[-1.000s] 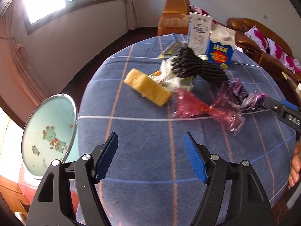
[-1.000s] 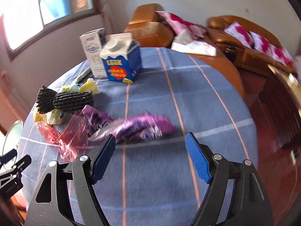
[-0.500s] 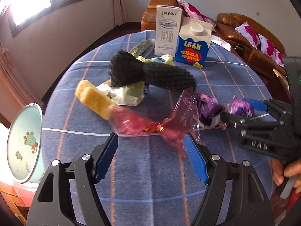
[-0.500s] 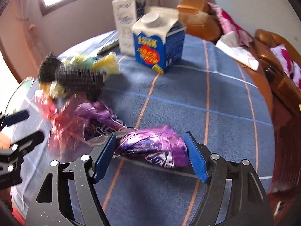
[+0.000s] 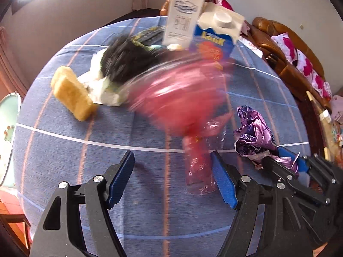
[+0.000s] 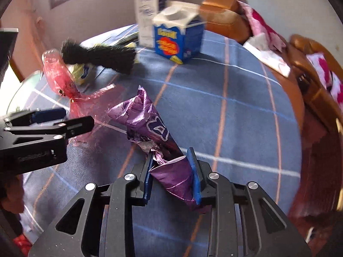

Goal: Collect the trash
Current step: 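Grasp the pink plastic bag with the left tool while the right tool grips the purple wrapper, then carry the pink bag and purple wrapper over the blue bin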

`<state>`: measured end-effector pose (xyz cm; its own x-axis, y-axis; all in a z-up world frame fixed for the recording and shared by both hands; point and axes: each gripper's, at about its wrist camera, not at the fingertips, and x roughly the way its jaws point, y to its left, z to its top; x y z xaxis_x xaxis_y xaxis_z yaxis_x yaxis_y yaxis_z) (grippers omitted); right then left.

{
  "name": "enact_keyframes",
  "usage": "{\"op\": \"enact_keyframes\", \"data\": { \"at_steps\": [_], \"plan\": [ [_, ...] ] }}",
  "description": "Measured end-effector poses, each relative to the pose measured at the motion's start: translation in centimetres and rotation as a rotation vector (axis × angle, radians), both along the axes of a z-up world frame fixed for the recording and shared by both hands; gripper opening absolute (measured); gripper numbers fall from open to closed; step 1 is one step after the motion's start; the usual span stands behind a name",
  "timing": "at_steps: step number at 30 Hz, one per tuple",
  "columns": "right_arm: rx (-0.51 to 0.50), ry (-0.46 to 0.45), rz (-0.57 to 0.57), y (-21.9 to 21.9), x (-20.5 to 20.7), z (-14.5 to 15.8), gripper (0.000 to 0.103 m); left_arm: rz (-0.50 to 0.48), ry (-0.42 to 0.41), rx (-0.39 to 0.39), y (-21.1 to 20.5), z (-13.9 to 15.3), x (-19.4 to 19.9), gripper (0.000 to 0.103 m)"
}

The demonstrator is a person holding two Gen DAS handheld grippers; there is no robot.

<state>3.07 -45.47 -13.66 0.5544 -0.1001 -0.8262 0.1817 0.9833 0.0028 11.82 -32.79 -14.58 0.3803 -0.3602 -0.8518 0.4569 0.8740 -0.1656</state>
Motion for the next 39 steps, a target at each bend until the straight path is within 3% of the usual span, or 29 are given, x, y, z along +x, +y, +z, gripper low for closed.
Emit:
{"op": "enact_keyframes", "data": {
  "at_steps": [6, 7, 10, 13, 17, 27, 39],
  "plan": [
    [-0.009, -0.07, -0.144, -2.2, -2.8, 1.7, 0.03, -0.004, -0.03, 0.015, -1.5, 0.1, -0.3, 0.069],
    [-0.009, -0.073, -0.155, -2.6, -3.1, 1.7, 0.03, 0.0, -0.023, 0.017, -1.6, -0.2, -0.2, 0.061],
    [0.006, -0.067, -0.175, -3.4, -3.7, 1.7, 0.03, -0.009, -0.025, 0.011, -2.1, -0.4, -0.2, 0.049],
    [-0.002, -0.061, -0.184, -3.3, -4.1, 1.5, 0.03, -0.022, -0.031, 0.004, -2.1, -0.3, -0.3, 0.019],
    [0.024, -0.084, -0.213, -3.1, -4.8, 1.7, 0.03, -0.043, -0.034, -0.005, -1.1, 0.2, -0.4, 0.017],
    [0.065, -0.136, -0.224, -0.3, -4.9, 2.5, 0.03, -0.092, -0.091, -0.011, 6.4, 2.6, -2.2, 0.017],
    [0.074, -0.182, -0.151, 7.0, -3.0, 3.8, 0.03, -0.001, -0.175, 0.057, 14.6, 3.7, -2.3, 0.017]
  ]
}}
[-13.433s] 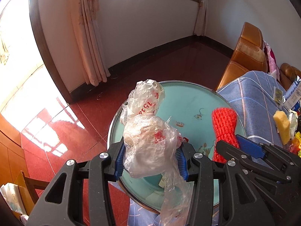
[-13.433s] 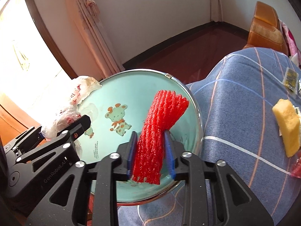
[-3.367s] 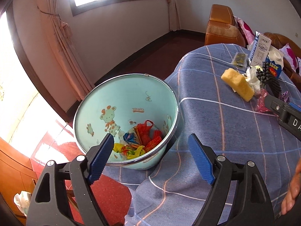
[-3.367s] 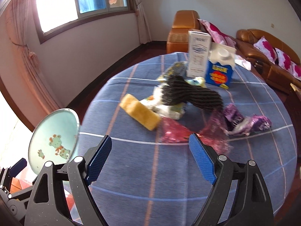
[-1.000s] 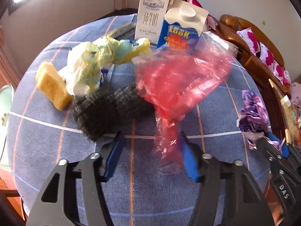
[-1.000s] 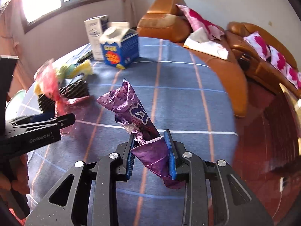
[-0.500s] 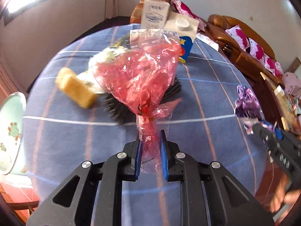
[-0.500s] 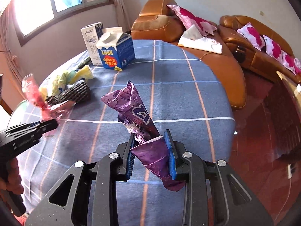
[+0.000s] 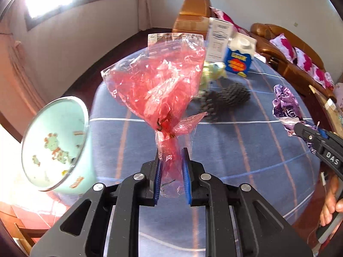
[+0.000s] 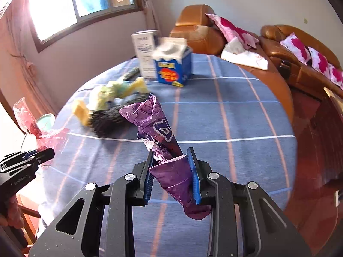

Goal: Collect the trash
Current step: 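Carry the pink bag and purple wrapper over the blue bin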

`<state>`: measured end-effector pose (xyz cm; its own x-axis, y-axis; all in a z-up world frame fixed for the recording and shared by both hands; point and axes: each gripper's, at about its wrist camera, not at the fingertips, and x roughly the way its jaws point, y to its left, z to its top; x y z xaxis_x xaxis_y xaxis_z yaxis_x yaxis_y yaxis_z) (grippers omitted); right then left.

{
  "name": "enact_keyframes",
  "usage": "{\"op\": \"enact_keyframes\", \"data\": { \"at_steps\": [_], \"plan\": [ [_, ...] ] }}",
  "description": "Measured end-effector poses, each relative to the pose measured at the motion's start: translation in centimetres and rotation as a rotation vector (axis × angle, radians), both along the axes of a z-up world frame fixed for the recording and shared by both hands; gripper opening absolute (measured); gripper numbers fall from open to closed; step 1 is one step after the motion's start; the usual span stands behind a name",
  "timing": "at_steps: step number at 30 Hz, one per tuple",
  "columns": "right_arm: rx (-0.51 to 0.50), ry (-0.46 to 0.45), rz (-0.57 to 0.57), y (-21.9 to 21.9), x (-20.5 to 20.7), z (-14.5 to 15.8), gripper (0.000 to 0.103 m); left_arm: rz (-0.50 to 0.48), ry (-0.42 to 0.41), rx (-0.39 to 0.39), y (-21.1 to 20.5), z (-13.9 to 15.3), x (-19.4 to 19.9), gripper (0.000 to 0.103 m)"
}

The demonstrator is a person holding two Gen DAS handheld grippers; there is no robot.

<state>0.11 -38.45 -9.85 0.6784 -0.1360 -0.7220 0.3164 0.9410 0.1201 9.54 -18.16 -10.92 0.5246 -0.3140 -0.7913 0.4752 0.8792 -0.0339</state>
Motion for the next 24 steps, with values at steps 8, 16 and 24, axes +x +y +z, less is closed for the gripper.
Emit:
{"op": "enact_keyframes", "data": {
  "at_steps": [8, 16, 24],
  "plan": [
    [0.006, -0.008, 0.082, 5.6, 2.4, 0.5, 0.03, 0.078, -0.059, 0.043, 4.6, 0.4, 0.5, 0.017],
    [0.009, -0.004, 0.161, 10.9, 5.0, 0.5, 0.03, 0.185, -0.099, 0.071, 9.7, 0.5, 1.5, 0.017],
    [0.019, 0.002, 0.234, 15.3, 7.3, 0.4, 0.03, 0.275, -0.099, 0.069, 14.0, 0.3, 2.8, 0.017]
  ]
}}
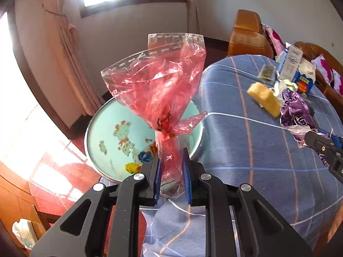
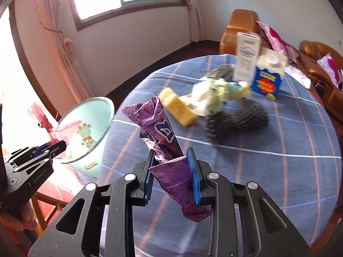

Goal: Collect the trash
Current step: 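Carry the pink bag and purple wrapper over the blue bin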

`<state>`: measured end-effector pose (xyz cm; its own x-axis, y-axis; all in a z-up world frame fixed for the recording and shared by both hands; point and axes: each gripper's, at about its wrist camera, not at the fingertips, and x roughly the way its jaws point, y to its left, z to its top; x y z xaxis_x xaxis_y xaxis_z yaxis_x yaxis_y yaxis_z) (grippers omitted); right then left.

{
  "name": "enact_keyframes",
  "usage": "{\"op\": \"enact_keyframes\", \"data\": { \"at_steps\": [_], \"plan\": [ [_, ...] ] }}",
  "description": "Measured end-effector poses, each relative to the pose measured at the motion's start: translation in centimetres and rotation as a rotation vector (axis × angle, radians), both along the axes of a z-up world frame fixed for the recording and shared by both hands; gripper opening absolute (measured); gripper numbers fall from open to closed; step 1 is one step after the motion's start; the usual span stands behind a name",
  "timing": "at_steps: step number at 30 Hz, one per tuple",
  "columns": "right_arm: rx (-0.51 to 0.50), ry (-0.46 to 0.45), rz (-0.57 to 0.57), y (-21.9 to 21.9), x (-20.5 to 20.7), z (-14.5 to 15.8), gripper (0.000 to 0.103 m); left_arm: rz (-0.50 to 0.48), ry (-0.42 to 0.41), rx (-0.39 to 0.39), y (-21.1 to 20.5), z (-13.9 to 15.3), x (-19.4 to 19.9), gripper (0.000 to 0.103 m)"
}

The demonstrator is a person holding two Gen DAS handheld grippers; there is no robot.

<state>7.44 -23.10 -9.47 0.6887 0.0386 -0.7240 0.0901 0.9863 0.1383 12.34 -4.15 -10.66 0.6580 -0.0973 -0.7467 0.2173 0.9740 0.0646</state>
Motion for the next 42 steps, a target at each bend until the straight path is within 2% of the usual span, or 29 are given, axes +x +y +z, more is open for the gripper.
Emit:
{"op": "enact_keyframes", "data": {
  "at_steps": [20, 30, 42],
  "plan": [
    [0.021, 0.017, 0.134, 8.4, 4.8, 0.0, 0.03, 0.138, 0.016, -0.003, 6.2, -1.3, 2.9, 0.017],
    [0.048, 0.034, 0.167, 11.5, 7.6, -0.5, 0.03, 0.176, 0.034, -0.006, 7.5, -2.2, 4.7, 0.017],
    [0.055, 0.059, 0.181, 13.2, 10.3, -1.4, 0.03, 0.178, 0.061, -0.001, 7.4, -3.5, 6.3, 0.017]
  ]
}}
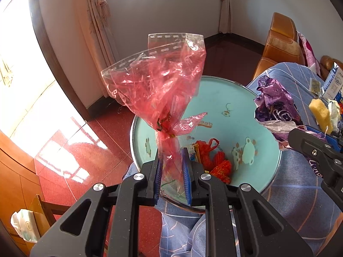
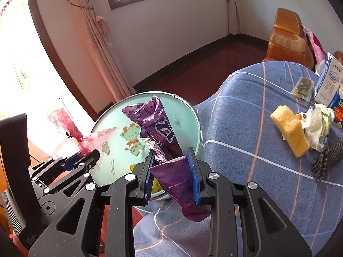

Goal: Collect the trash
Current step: 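Carry the pink bag and purple wrapper over the blue bin, then open both tools to drop the pink bag and purple wrapper into the bin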

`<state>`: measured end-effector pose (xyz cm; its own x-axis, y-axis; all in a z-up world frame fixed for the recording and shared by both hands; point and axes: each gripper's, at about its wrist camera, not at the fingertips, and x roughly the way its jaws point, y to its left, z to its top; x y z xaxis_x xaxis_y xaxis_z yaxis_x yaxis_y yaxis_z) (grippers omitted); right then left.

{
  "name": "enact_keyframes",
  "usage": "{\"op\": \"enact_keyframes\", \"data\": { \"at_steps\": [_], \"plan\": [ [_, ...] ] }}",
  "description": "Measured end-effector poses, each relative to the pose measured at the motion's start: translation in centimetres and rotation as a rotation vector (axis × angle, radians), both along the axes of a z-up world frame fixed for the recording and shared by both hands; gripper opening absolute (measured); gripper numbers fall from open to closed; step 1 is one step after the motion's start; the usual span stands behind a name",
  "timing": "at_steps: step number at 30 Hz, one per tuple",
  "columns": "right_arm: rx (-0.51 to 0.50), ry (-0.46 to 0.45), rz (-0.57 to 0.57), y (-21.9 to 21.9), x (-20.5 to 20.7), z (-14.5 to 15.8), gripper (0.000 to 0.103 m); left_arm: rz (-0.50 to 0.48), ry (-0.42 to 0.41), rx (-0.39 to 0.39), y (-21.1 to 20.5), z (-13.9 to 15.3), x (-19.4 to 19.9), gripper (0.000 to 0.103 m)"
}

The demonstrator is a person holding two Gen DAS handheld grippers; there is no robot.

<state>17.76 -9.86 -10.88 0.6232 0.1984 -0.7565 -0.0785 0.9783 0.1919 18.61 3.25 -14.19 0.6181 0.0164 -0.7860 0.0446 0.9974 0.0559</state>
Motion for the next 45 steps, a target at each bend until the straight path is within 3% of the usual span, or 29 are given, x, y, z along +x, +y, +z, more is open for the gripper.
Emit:
{"op": "enact_keyframes", "data": {
  "at_steps": [25, 30, 36, 37, 43, 45],
  "plan": [
    [0.061, 0.091, -0.001, 0.9, 5.0, -3.4, 0.032, 0.007, 0.076, 0.015, 0.1, -2.6, 3.0, 0.018],
    [0.088, 0.082, -0.005, 0.5, 5.0, -3.1, 0.045, 0.015, 0.089, 0.013, 0.2, -2.9, 3.3, 0.018],
    [0.08, 0.047, -0.049, -0.6, 3.9, -2.1, 0.047, 0.015, 0.096, 0.018, 0.1, -2.9, 3.3, 0.021],
    [0.072, 0.033, -0.061, -0.8, 3.6, -1.7, 0.047, 0.015, 0.094, 0.023, 0.1, -2.9, 3.3, 0.022],
    [0.041, -0.031, -0.119, -2.5, 1.9, -0.1, 0.054, 0.012, 0.072, 0.041, -0.4, -2.1, 2.7, 0.053],
    [0.033, -0.047, -0.141, -3.1, 1.1, 0.2, 0.056, 0.007, 0.065, 0.044, -0.6, -1.8, 2.3, 0.055]
  ]
}}
